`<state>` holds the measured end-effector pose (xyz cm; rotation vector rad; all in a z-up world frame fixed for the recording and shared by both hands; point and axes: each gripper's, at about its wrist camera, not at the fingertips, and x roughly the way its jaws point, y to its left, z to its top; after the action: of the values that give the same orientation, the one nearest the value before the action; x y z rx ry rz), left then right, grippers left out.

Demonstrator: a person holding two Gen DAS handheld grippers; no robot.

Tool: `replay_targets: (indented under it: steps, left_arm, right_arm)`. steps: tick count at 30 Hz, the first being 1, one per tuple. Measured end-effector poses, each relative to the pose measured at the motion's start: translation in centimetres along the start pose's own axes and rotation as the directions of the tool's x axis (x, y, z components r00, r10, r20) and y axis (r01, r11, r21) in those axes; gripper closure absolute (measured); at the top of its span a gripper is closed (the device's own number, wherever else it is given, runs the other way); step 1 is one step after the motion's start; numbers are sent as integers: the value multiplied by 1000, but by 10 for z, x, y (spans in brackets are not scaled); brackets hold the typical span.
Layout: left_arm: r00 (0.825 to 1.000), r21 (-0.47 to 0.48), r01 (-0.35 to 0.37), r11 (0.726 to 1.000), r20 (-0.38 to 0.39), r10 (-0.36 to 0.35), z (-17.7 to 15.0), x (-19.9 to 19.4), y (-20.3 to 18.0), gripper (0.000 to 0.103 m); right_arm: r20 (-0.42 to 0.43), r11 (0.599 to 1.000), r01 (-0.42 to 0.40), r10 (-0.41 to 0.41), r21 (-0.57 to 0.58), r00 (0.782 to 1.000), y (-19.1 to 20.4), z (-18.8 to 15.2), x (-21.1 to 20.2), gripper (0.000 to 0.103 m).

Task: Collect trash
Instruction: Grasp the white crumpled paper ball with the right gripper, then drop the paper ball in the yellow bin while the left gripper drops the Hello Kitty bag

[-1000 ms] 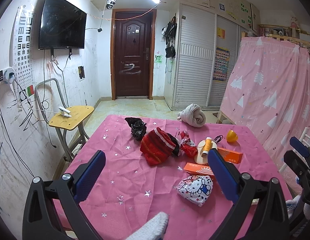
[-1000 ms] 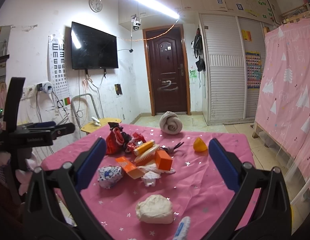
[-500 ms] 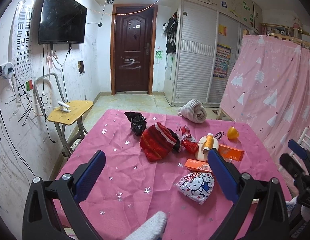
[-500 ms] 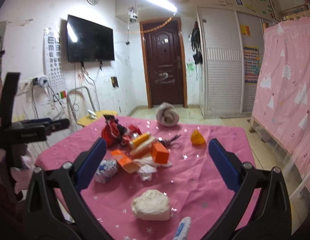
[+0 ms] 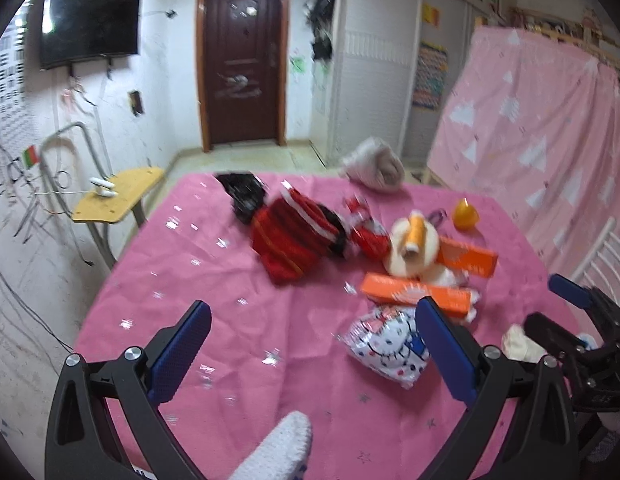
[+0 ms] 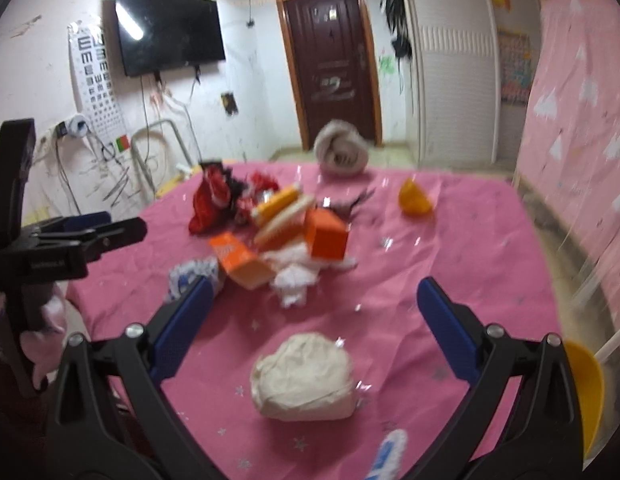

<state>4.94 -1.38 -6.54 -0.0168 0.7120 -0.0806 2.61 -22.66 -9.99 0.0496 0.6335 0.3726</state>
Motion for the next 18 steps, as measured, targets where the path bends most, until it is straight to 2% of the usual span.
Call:
replay_targets:
  steps: [1, 4, 12, 13, 14, 16, 18]
  left_arm:
    - [1000, 13, 14, 1000, -18, -14, -2, 6, -3, 9]
    - [997, 36, 56, 998, -59, -54, -6, 20, -10, 9]
    - [983, 93, 140, 986, -137, -126, -11, 44, -28, 9]
    - [980, 101, 147, 984, -148, -131, -11, 48, -31, 9]
    - [978, 107, 152, 983, -159, -134, -12, 50, -32, 9]
    - [973, 122, 162, 979, -183, -138, -14, 56, -39, 10]
    - [968, 134, 175, 975, -202, -146, -17, 62, -46, 15]
  right_arm:
    - [-20, 1000, 5, -5, -2, 1000, 0, -1, 4, 6]
    - [-80, 1000, 23, -25, -21, 996, 2, -7, 15, 22]
    - [-165, 993, 37, -55, -112, 985, 6, -14, 25, 23]
    - [-165, 992, 39, -58, -116, 984, 5, -15, 25, 29]
    - [-170, 992, 41, -61, -120, 984, 5, -15, 26, 41]
    - [-185, 990, 42, -67, -135, 981, 4, -18, 28, 50]
    - [-183, 988, 43, -70, -148, 981, 4, -19, 27, 51]
